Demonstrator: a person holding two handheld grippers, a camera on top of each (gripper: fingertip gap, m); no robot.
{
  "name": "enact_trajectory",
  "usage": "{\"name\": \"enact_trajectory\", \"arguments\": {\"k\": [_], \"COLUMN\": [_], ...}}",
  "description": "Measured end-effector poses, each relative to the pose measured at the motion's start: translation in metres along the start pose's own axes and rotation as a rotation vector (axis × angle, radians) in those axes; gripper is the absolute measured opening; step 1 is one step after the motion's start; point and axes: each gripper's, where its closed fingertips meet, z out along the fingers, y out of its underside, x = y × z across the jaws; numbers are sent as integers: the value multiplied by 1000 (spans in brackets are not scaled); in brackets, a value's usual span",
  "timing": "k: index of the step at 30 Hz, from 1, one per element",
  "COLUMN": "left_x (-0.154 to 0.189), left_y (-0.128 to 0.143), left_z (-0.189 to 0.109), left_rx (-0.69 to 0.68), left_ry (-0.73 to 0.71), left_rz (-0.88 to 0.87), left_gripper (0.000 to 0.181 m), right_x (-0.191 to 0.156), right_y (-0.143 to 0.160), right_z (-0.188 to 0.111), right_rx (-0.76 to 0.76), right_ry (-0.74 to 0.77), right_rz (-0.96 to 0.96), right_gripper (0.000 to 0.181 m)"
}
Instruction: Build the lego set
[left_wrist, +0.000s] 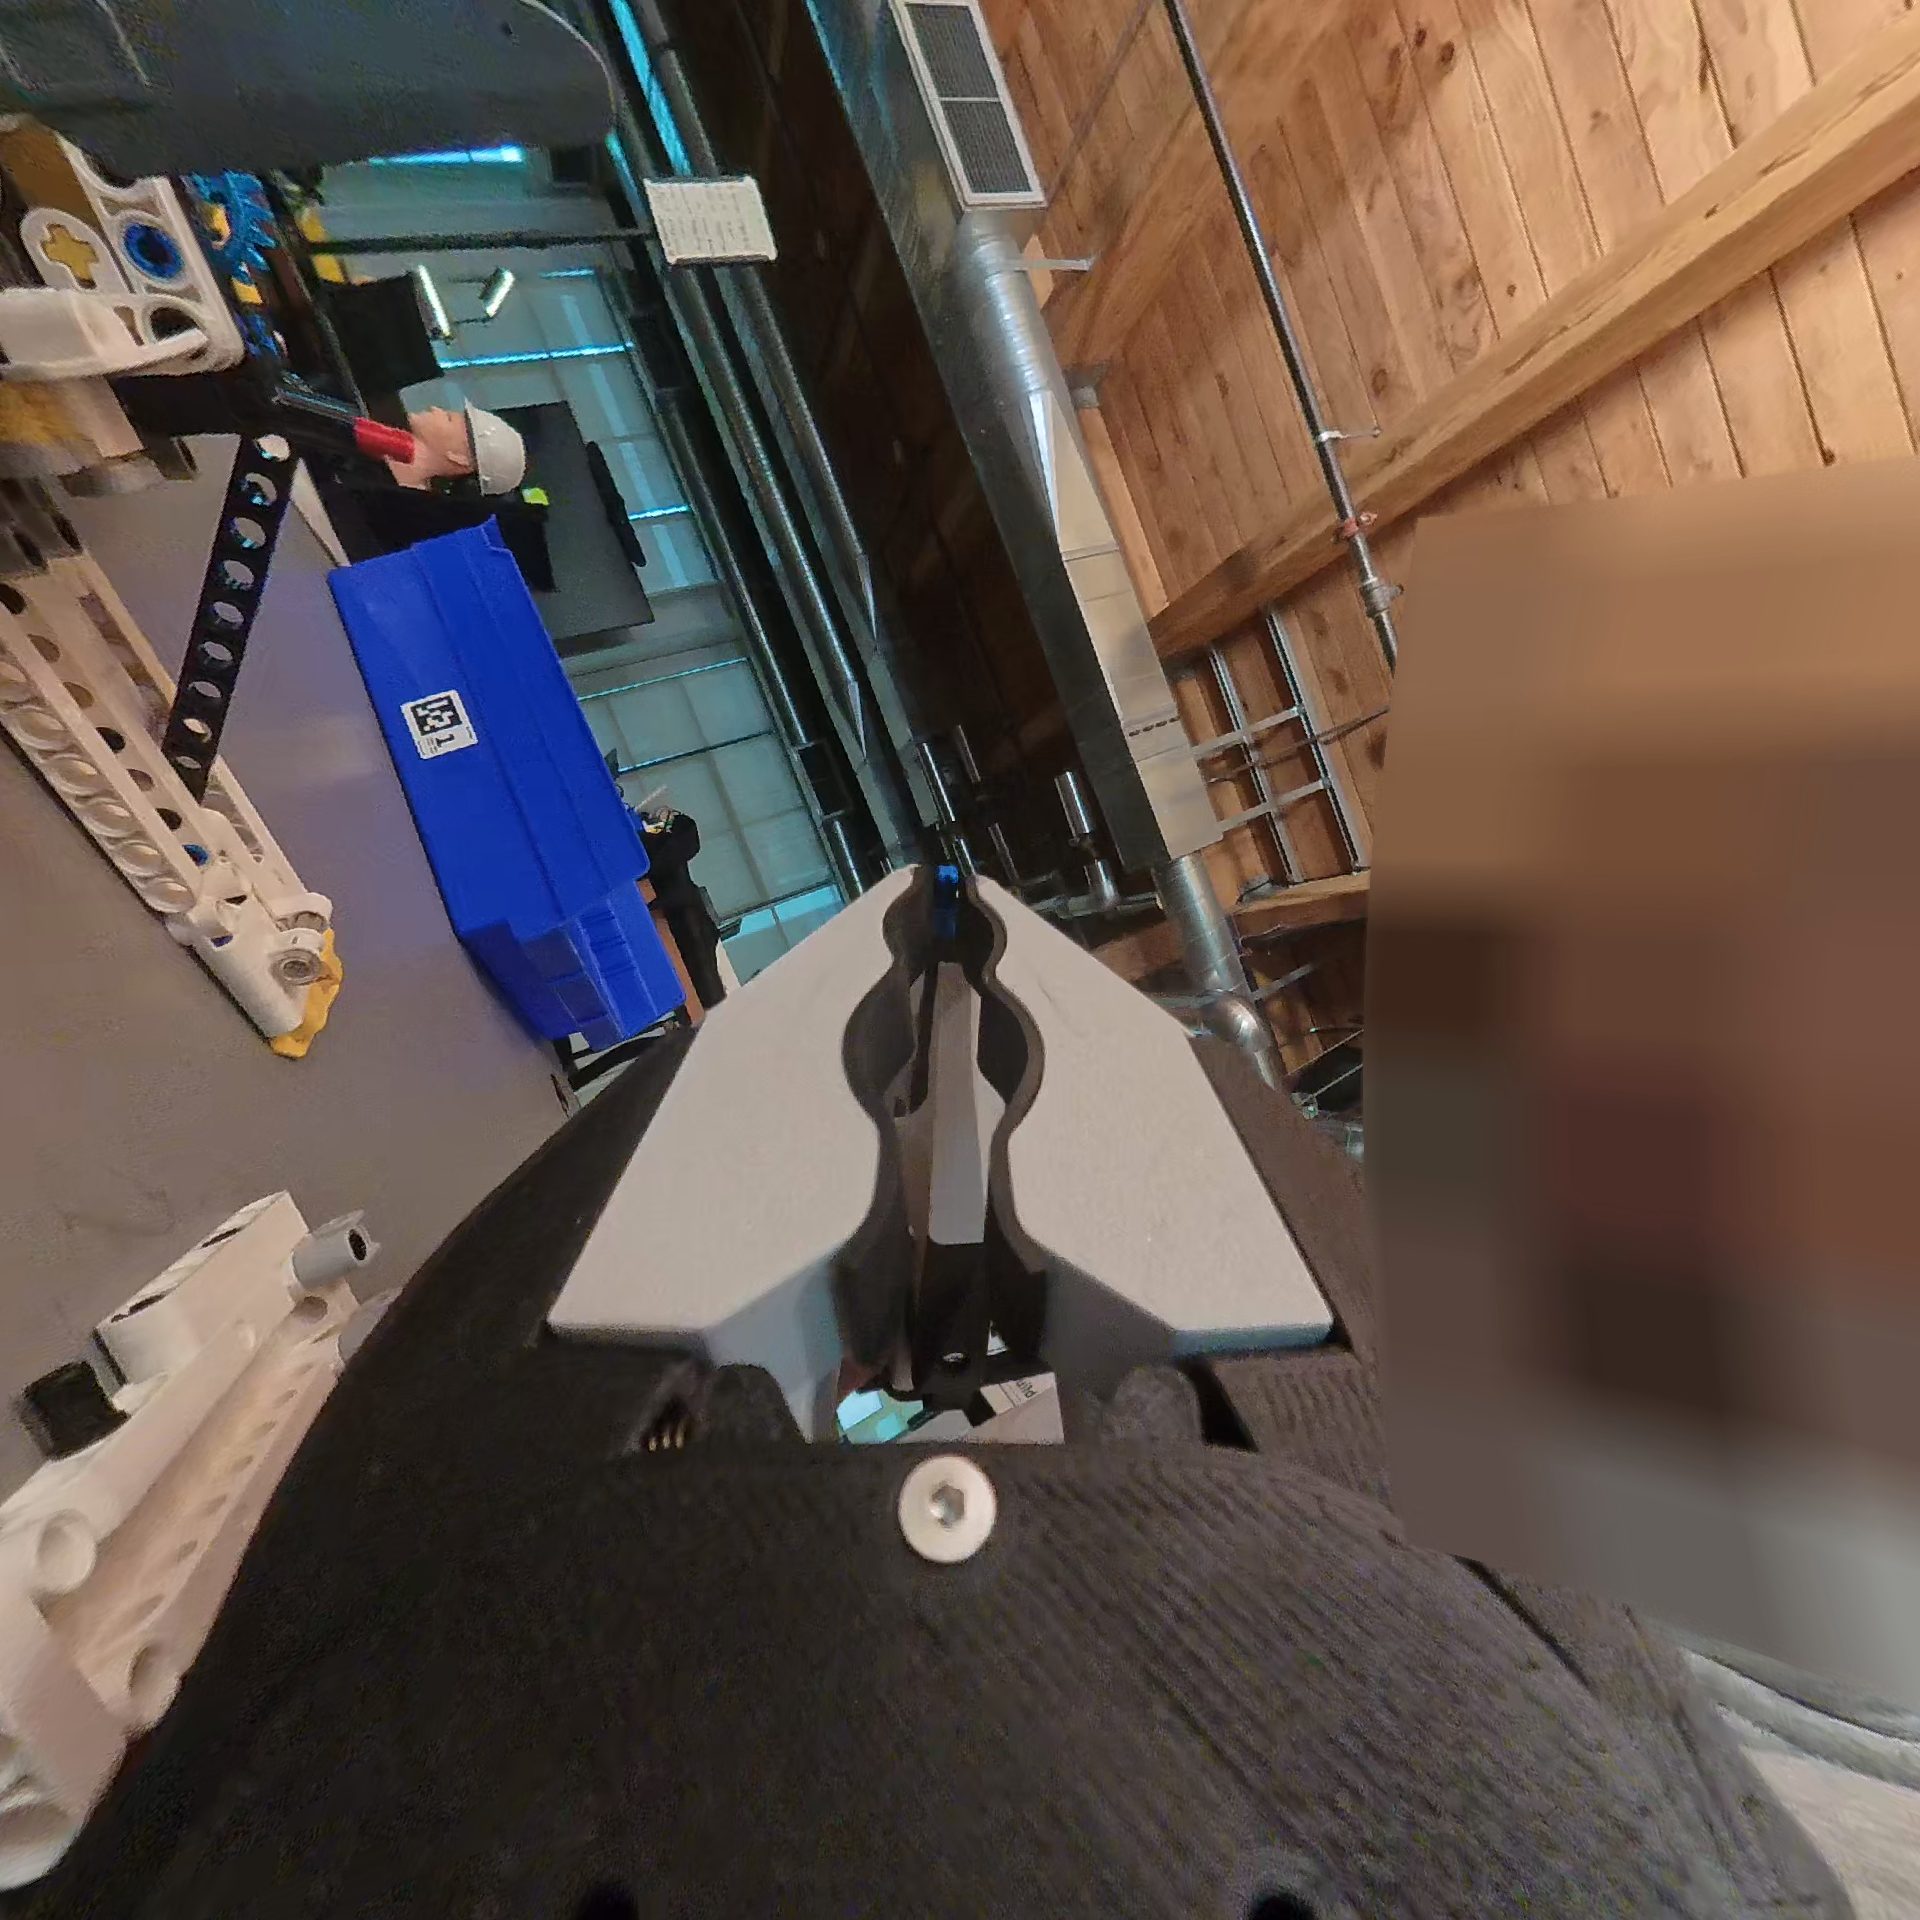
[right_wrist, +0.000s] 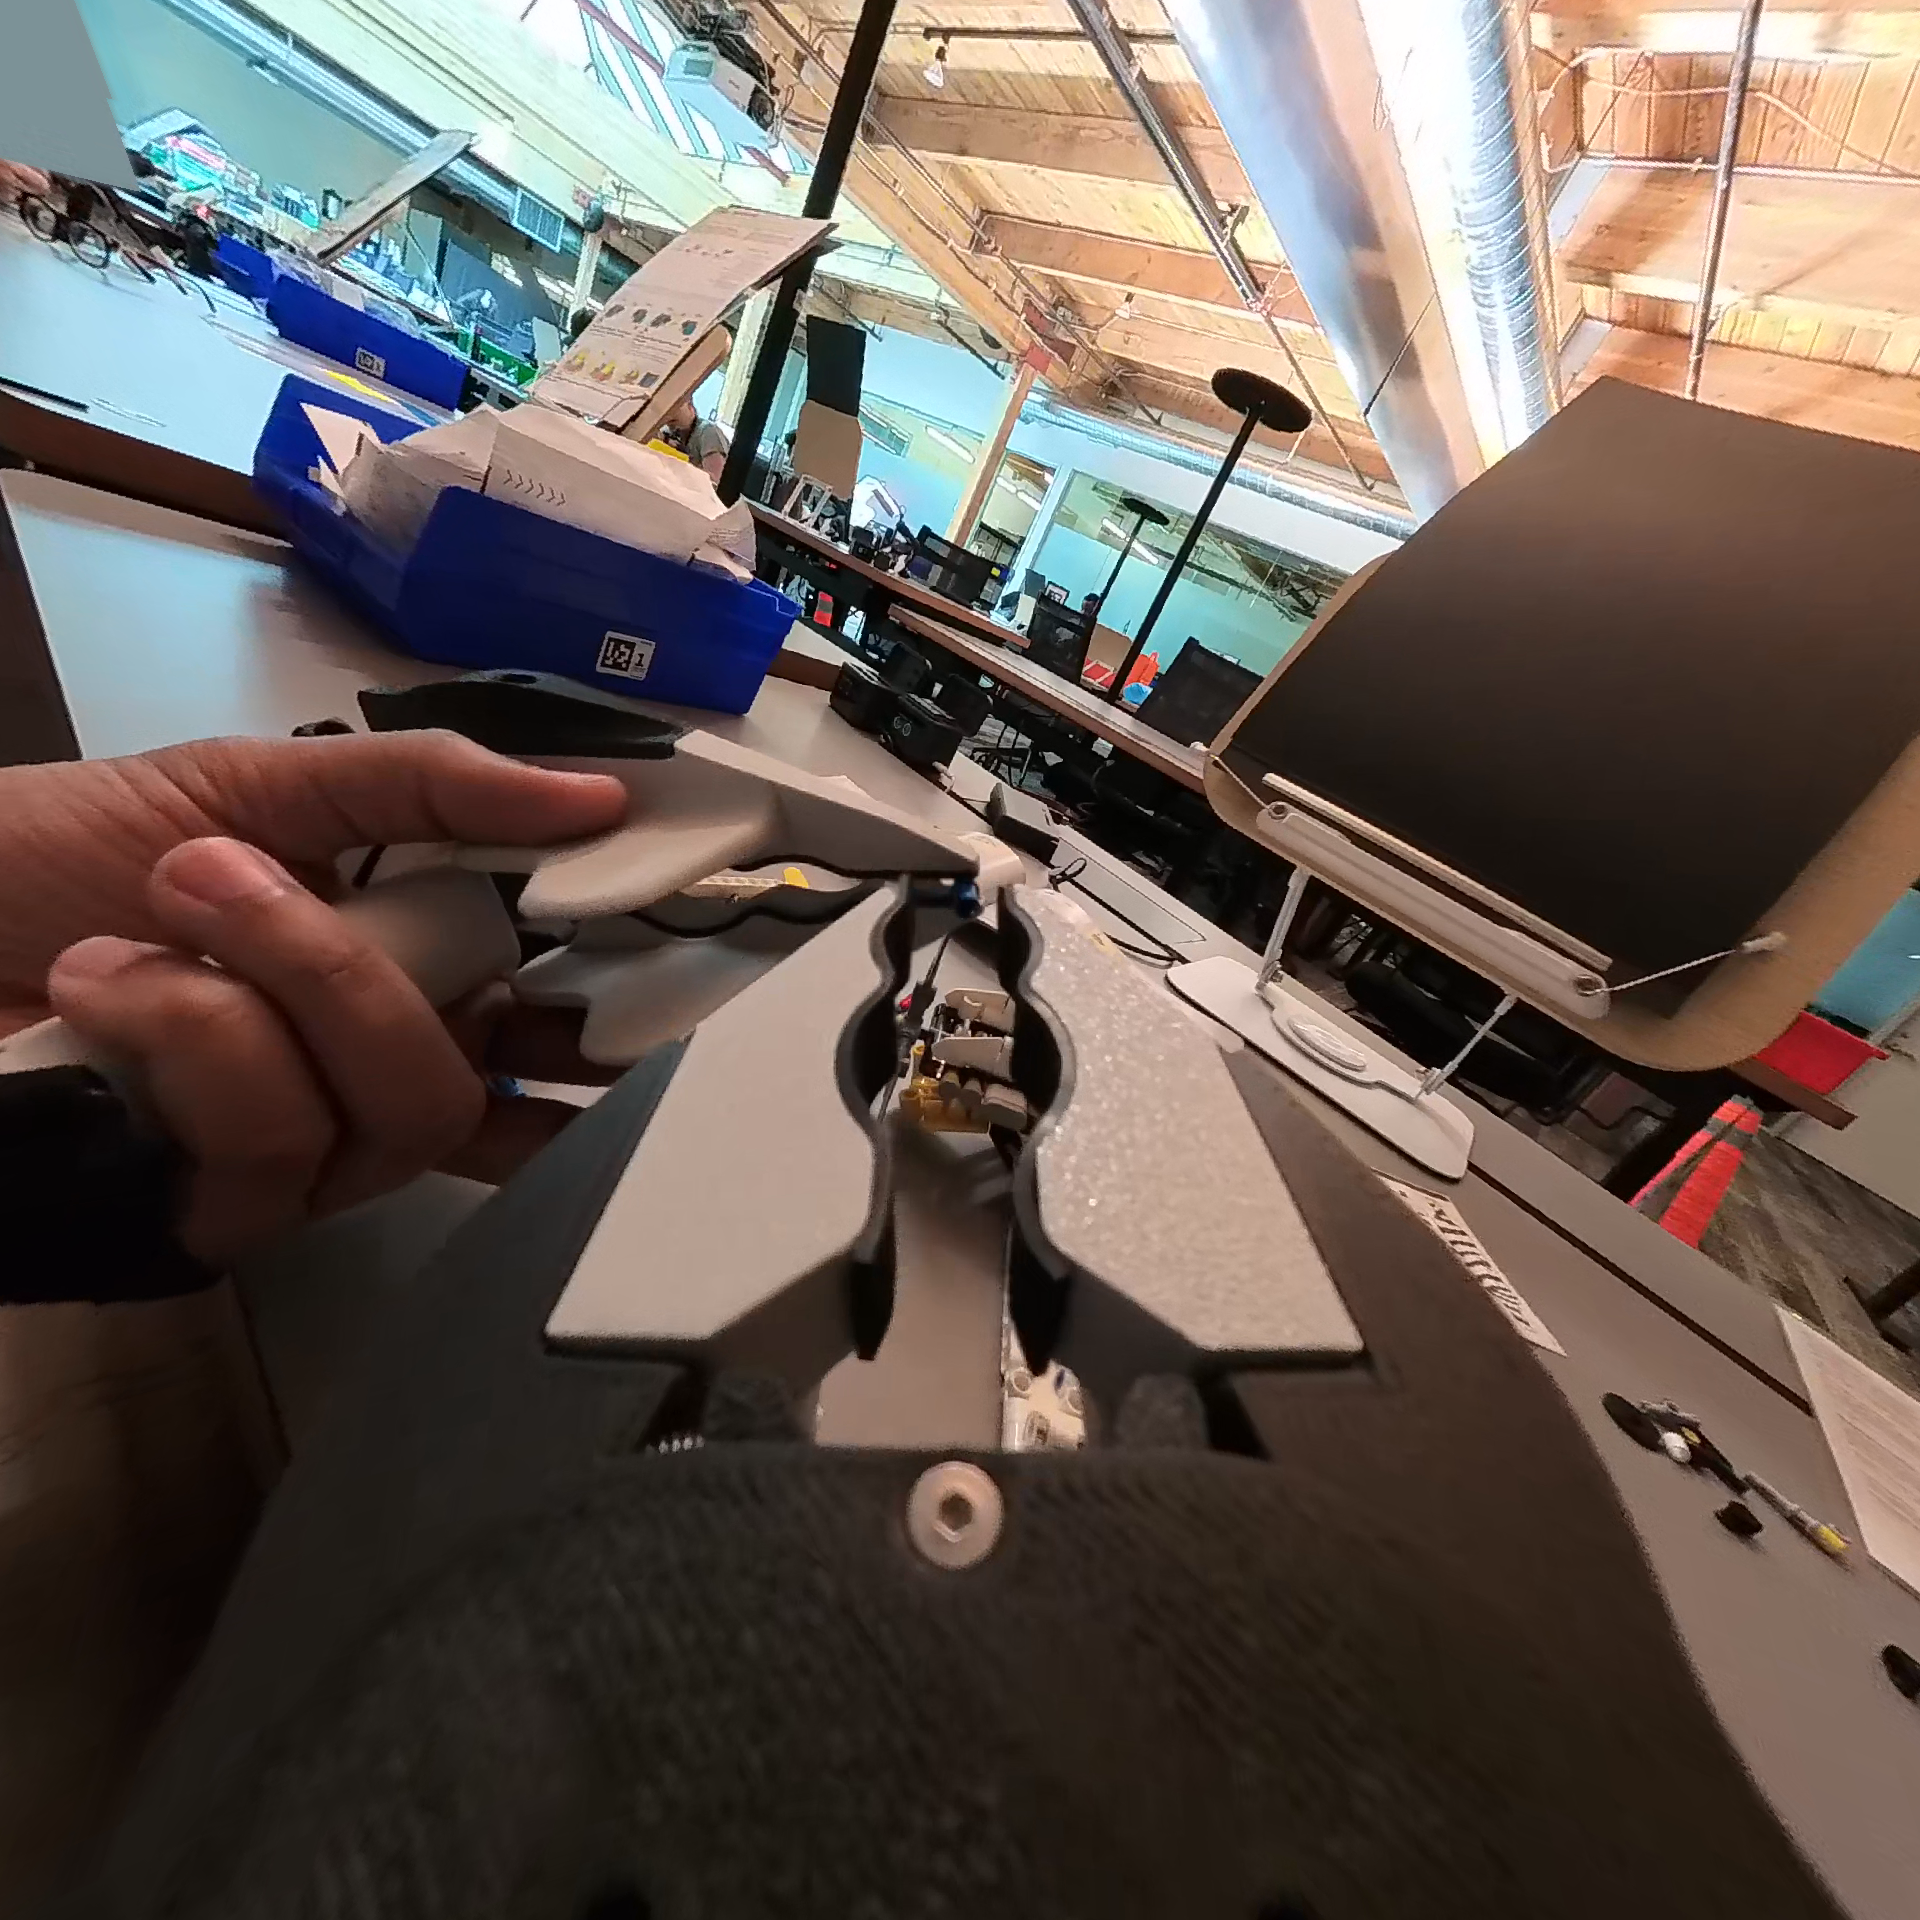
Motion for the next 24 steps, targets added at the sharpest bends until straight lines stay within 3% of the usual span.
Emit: {"name": "enact_trajectory", "arguments": {"k": [1,8,24], "left_x": [0,-2,-2], "left_y": [1,5,11], "left_z": [1,2,4], "left_rx": [-6,-37,-112], "left_ry": [2,-4,2], "left_rz": [0,8,50], "left_gripper": [3,3,3], "right_x": [0,1,1], "right_y": [0,-3,1], "right_z": [0,-5,-11], "right_rx": [-3,18,36], "right_ry": [0,-1,-50], "right_rz": [-3,-34,-39], "right_gripper": [14,2,3]}}
